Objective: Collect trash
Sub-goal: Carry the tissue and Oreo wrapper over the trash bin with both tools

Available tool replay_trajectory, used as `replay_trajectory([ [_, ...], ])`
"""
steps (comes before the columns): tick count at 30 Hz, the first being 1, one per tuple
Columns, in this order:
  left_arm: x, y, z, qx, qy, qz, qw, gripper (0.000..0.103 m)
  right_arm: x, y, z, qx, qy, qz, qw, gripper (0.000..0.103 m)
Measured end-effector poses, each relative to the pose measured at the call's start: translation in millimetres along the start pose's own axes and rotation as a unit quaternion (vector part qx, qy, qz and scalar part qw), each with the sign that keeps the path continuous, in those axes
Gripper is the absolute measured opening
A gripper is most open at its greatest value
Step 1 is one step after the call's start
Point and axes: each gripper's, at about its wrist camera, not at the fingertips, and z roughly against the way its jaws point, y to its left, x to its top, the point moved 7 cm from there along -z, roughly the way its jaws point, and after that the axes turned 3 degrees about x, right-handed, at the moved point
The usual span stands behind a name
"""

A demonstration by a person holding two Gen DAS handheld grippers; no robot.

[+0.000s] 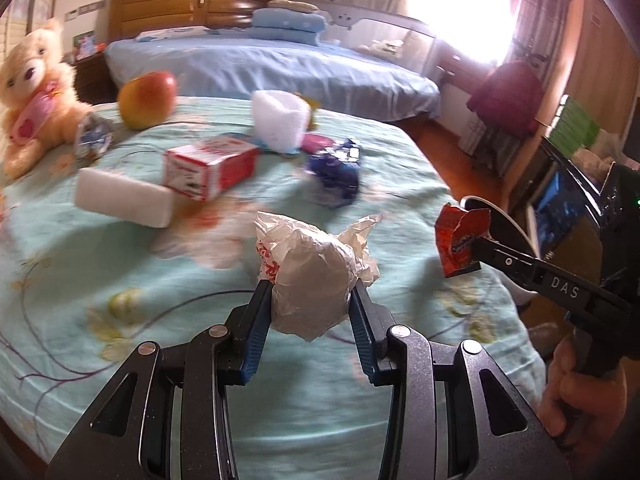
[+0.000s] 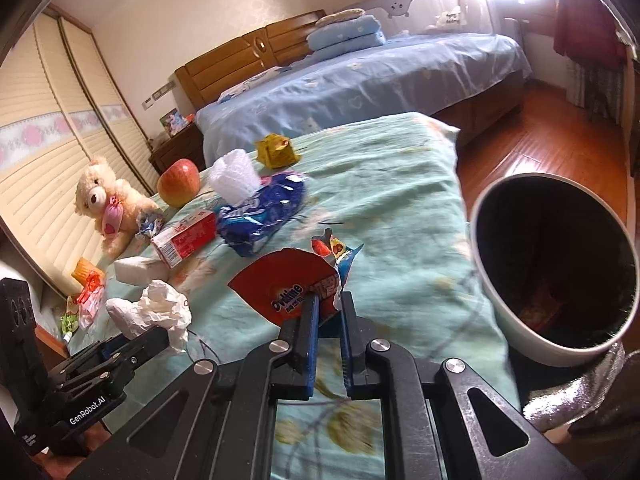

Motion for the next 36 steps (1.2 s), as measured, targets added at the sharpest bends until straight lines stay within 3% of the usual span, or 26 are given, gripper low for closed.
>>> replay_trajectory([
  [36, 14.0, -138.7, -33.3, -0.078, 0.021, -0.101, 0.9916, 0.037, 5.3, -109.6, 54.8, -0.073, -0.04, -0.066, 0.994, 0.007],
])
